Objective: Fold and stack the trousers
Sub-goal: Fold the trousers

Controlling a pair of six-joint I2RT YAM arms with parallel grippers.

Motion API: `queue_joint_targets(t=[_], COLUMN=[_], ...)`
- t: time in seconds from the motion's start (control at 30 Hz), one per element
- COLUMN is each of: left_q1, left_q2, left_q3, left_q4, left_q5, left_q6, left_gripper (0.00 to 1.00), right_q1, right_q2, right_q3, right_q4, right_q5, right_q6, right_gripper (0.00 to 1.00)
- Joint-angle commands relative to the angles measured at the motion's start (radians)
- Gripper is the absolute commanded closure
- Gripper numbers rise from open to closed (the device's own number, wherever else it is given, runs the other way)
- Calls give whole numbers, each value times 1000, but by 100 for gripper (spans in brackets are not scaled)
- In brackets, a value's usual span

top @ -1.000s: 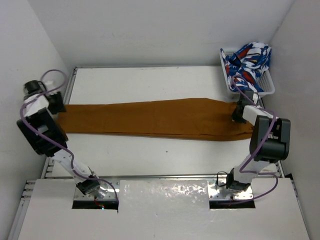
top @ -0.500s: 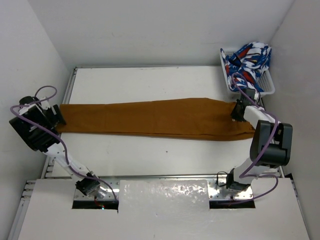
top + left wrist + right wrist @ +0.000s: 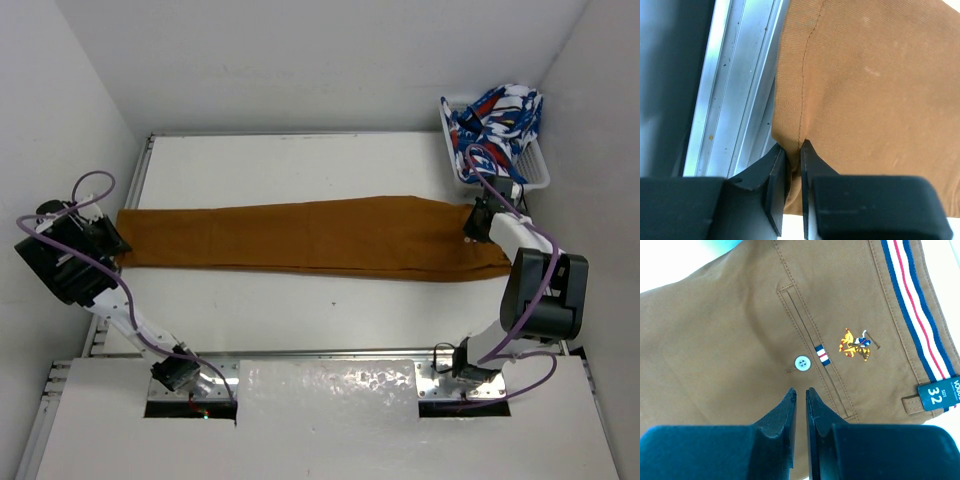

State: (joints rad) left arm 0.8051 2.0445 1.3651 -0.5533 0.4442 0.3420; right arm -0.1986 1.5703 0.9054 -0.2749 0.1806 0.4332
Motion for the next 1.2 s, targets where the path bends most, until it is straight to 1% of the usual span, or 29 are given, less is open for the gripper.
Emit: queue_joint_targets(t=[0.0,0.1,0.13,0.17,0.27,0.3,0.37,0.47,0.53,0.57,0.63,0.67,0.73,0.77,0.8,0.83,0.87,0.97,1.03,1.07,1.1,1.17], left_q1=[28,45,45,45,45,45,45,45,43,42,19,5,-55,-76,-127,-157,-187,-338,-400,-427,-482,-533], left_q2=[11,-26,-44,-85,-170,-185,-210,-216,-218,-216,-213,-211,-225,-236,-248,-273,-289,-355,-392,-403,-411,-417], left_q3=[-55,-35,-23,-8,77,135,199,375,442,515,596,670,728,729,726,720,694,610,539,507,473,396], left_q4=[-129,-134,-135,-135,-143,-160,-186,-256,-292,-301,-342,-356,-392,-398,-402,-408,-413,-412,-409,-377,-358,-305], left_q5=[4,-16,-42,-50,-50,-42,-21,1,20,28,68,80,135,157,207,229,249,353,358,355,350,340], left_q6=[40,45,46,49,55,55,55,54,46,32,28,28,26,23,22,23,22,14,-4,-26,-43,-87], left_gripper=[100,100,100,100,100,100,100,100,100,100,100,100,100,100,100,100,100,100,100,100,100,100], right_q1=[7,7,7,7,8,10,17,43,54,59,59,59,59,60,59,65,70,87,94,99,108,160], right_q2=[-26,-30,-32,-35,-53,-68,-85,-121,-137,-141,-148,-156,-156,-153,-150,-150,-151,-158,-156,-156,-150,-138], right_q3=[29,35,36,39,46,44,41,27,21,17,12,-3,-32,-42,-49,-57,-72,-95,-112,-120,-131,-141], right_q4=[14,9,9,5,-6,-7,-18,-20,-24,-36,-50,-46,-24,-14,-4,6,26,42,42,48,55,69], right_q5=[8,5,5,7,29,40,66,115,140,148,164,165,130,105,77,35,22,14,-3,-13,-23,-14], right_q6=[2,-1,-1,-1,-2,2,3,-46,-68,-74,-65,-59,-50,-42,-36,-31,-21,-11,15,24,32,50], right_gripper=[89,89,89,90,90,90,89,85,84,84,84,83,81,80,79,77,77,75,75,75,75,75])
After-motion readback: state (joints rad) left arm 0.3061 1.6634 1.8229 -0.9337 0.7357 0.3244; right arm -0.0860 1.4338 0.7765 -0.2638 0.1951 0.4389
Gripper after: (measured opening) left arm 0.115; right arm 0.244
